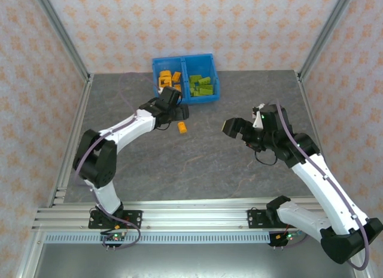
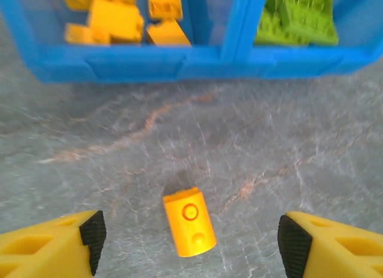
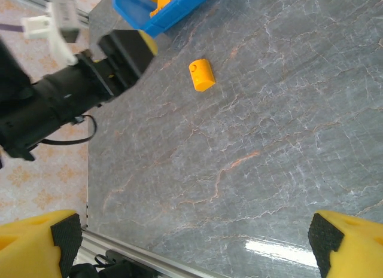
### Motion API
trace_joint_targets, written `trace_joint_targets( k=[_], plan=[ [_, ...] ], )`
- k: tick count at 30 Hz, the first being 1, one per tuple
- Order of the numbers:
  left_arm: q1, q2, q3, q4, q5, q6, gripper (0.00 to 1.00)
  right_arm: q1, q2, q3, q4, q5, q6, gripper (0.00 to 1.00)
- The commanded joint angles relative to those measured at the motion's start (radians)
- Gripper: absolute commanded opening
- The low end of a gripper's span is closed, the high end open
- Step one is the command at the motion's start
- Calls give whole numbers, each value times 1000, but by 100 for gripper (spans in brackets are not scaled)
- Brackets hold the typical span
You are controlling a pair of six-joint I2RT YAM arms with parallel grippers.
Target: Sort the legos into containers by color
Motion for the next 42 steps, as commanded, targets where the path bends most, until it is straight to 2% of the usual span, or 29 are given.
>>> trace_joint_targets(
  k=[1,3,5,8,14,22,25,28,32,35,42],
  plan=[
    [-3,66,45,-3,72,-2,85,7,1,-10,-5,28,10,99],
    [-5,111,53,0,87,-11,92,6,8,-5,-5,28,7,99],
    [-10,159,67,-7,85,-19,95,7,16,0,-7,23,5,98],
    [-12,211,97,-38,60,-28,94,7,17,1,-10,20,5,98],
    [-12,295,158,-139,24,-27,72,7,3,-2,-21,32,7,98],
    [-11,315,204,-206,40,-26,35,6,3,-2,-13,26,18,99],
    [-8,293,235,-225,27,-18,25,7,0,3,-15,29,19,99],
    [1,234,274,-236,-18,5,23,6,-2,5,-16,26,19,98],
    [32,213,423,-307,-145,70,23,6,-2,6,-4,16,17,99],
    [66,267,544,-315,-201,112,23,7,-2,8,7,18,17,99],
    [140,508,854,-307,-156,146,24,7,7,22,59,39,28,98]
  ],
)
